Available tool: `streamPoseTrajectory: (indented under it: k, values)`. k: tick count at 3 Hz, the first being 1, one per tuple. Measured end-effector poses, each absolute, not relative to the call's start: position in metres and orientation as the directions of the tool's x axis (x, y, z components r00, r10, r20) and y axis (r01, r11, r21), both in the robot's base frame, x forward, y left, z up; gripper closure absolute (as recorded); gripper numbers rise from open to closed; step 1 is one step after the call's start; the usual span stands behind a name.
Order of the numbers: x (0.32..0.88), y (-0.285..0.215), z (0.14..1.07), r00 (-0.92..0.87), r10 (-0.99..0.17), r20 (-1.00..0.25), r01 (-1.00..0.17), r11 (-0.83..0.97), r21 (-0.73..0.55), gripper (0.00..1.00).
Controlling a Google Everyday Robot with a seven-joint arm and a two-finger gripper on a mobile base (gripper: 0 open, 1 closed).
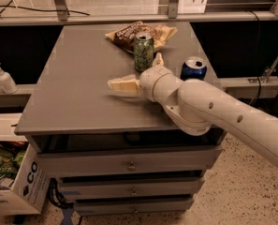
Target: Move green can near brown chip bag
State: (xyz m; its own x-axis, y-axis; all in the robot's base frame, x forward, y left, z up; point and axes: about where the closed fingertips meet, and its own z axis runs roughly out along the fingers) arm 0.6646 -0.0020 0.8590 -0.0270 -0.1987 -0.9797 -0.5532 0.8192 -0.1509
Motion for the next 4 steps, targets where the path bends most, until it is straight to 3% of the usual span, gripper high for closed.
streamPoseTrajectory:
  k: [3,4]
  values:
    - [0.607,0.034,0.888,0.024,-0.166,-0.986,-0.743,0.657,-0.129,0.00]
    - [0.607,0.034,0.888,0.024,-0.166,-0.986,-0.743,0.657,-0.129,0.00]
